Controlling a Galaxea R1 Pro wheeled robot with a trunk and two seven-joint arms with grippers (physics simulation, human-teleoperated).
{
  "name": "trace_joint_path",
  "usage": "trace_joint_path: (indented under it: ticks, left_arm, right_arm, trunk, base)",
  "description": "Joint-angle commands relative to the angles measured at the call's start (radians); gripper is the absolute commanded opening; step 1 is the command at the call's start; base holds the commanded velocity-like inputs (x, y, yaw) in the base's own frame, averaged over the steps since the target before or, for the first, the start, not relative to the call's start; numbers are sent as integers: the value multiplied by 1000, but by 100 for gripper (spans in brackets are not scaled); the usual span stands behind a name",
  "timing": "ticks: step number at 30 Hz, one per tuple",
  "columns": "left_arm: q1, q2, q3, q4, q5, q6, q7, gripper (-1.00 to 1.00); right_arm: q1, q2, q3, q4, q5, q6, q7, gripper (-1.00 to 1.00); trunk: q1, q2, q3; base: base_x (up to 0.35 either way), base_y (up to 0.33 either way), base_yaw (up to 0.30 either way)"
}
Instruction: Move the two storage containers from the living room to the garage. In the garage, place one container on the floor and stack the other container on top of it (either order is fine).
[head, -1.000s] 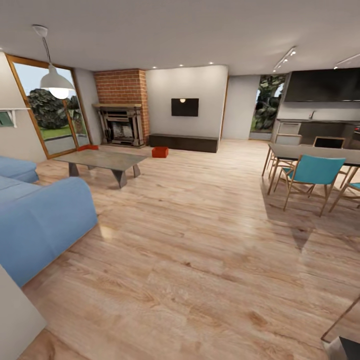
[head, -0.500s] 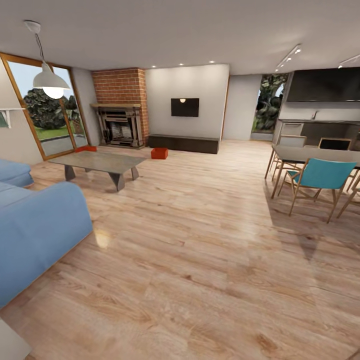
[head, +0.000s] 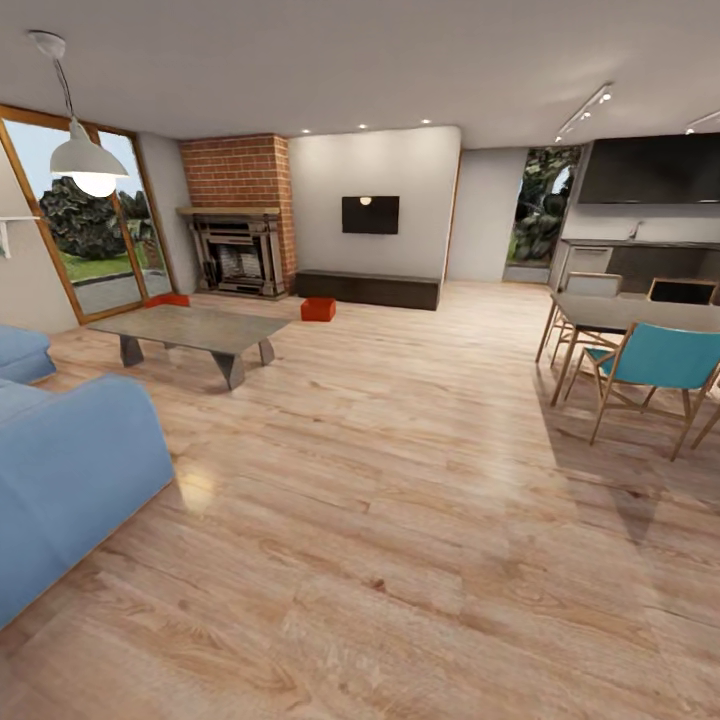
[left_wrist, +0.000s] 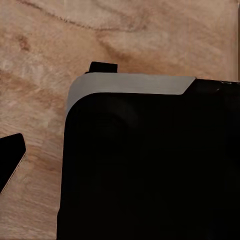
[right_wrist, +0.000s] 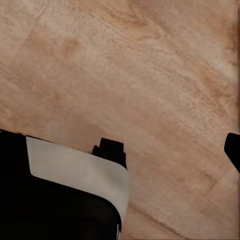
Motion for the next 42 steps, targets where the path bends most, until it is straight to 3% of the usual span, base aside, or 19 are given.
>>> trace_joint_path:
  ticks: [1,42]
  left_arm:
    - [1,0,1,-2,10,1,0,100]
    - [1,-1,1,-3,13,1,0,100]
  right_arm:
    - [-1,0,-8,3,6,-5,3,100]
    - [-1,-1,-7,3,8,-7,6,100]
  trunk:
    - [1,0,-1]
    - [1,0,-1]
  base:
    - [338,0,0]
    - [338,0,0]
